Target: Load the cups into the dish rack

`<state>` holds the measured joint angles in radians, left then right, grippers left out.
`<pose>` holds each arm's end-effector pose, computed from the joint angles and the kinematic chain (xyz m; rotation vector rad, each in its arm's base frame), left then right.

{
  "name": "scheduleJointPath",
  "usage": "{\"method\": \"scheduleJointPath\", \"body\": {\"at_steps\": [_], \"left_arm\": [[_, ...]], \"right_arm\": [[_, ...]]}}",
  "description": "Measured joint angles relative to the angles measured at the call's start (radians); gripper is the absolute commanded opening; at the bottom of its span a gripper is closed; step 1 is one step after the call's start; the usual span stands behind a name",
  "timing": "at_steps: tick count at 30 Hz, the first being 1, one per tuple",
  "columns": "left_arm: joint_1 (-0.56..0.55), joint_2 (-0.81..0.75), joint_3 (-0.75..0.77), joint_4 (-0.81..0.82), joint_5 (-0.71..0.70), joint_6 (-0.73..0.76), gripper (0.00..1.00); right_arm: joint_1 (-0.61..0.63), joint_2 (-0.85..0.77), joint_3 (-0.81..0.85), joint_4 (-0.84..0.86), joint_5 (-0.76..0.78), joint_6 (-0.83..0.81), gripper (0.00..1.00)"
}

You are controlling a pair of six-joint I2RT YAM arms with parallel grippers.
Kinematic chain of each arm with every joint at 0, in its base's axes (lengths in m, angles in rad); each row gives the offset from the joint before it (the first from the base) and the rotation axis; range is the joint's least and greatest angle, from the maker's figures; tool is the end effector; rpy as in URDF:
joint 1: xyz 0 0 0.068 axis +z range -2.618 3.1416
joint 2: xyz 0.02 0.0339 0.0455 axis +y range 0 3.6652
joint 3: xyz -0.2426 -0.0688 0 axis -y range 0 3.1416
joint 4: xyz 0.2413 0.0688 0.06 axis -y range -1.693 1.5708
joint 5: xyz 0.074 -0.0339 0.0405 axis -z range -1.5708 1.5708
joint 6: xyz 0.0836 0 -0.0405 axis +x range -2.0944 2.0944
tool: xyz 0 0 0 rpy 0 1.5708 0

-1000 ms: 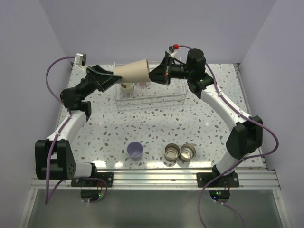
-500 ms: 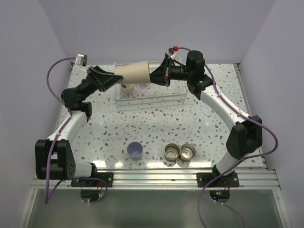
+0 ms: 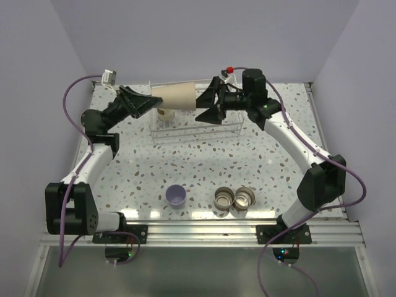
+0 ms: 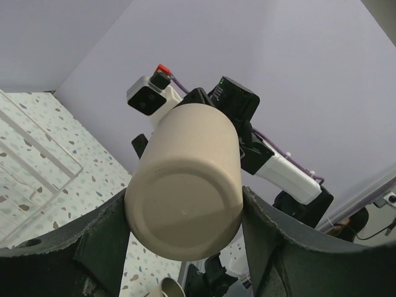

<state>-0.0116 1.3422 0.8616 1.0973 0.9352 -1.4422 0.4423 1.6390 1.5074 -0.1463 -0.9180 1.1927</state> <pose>0.3068 -0.0708 0.3629 0.0826 1.4112 -1.6816 0.3363 0.2328 0.3491 0.0409 2.2424 1.8671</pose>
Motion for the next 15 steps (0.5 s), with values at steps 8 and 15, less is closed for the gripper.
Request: {"method": "scheduleJointPath", "body": {"at_steps": [8, 15], "left_arm": [[-0.001, 0.002, 0.193, -0.375, -0.014, 0.261, 0.00], [-0.019, 0.053, 0.478, -0.813, -0.097, 0.595, 0.00]], "right_arm": [[-0.077, -0.114, 0.104, -0.439, 0.254, -0.322, 0.80], [-0.092, -0.218, 0.148, -0.679, 0.478, -0.503, 0.80]]}}
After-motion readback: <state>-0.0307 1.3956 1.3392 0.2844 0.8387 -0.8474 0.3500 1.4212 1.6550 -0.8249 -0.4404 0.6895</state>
